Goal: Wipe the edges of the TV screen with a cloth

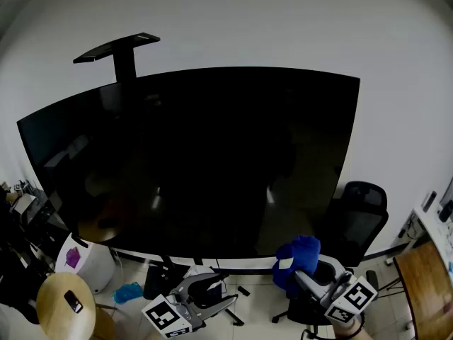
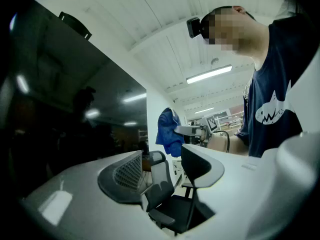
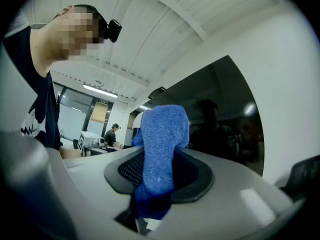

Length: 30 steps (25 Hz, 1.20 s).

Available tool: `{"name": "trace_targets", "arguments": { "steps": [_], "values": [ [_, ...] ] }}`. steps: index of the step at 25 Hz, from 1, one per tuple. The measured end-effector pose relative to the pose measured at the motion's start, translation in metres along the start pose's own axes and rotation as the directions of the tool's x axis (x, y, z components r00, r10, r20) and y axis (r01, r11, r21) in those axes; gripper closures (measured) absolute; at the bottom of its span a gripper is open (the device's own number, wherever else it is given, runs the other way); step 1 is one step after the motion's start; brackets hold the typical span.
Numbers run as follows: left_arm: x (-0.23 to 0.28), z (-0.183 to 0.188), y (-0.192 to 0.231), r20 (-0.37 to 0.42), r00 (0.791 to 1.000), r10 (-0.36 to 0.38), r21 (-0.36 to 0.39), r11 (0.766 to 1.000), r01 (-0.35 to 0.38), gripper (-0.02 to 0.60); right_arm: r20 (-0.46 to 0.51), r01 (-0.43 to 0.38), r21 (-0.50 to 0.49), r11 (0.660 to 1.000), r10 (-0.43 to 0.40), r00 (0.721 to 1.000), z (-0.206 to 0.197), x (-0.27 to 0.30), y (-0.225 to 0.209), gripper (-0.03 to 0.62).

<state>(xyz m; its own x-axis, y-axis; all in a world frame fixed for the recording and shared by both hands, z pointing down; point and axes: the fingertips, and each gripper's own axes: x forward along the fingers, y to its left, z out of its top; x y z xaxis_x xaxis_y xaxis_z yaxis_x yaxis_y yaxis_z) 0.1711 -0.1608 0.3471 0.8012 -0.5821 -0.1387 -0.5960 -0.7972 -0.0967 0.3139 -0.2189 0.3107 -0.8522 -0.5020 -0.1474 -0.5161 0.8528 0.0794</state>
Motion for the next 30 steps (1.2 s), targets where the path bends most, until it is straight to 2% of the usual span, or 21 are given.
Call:
{"name": "trace_targets", "arguments": {
  "steps": [7,13,17,24,30],
  "values": [
    [0.022,0.04,0.015,0.016,1.0,0.005,0.144,0.99,-0.007,0.35,0.041,0.04,-0.119,0.992,-0.035,0.999,0.052,0.001,-0.037,0.461],
    [0.056,0.093,0.014,0.079,0.996,-0.035,0.218,0.976,0.017,0.35,0.095,0.088,-0.234,0.968,-0.067,0.993,0.11,0.002,-0.071,0.459],
    [0.082,0.121,0.006,0.126,0.989,-0.078,0.282,0.959,0.04,0.35,0.123,0.118,-0.292,0.949,-0.085,0.989,0.156,0.001,-0.099,0.459],
    [0.118,0.148,-0.009,0.113,0.985,-0.129,0.355,0.931,0.081,0.35,0.123,0.197,-0.361,0.911,-0.163,0.979,0.214,0.001,-0.158,0.459],
    [0.145,0.162,-0.014,0.103,0.983,-0.154,0.394,0.913,0.102,0.35,0.158,0.26,-0.339,0.904,-0.218,0.963,0.27,0.005,-0.222,0.459]
  ]
}}
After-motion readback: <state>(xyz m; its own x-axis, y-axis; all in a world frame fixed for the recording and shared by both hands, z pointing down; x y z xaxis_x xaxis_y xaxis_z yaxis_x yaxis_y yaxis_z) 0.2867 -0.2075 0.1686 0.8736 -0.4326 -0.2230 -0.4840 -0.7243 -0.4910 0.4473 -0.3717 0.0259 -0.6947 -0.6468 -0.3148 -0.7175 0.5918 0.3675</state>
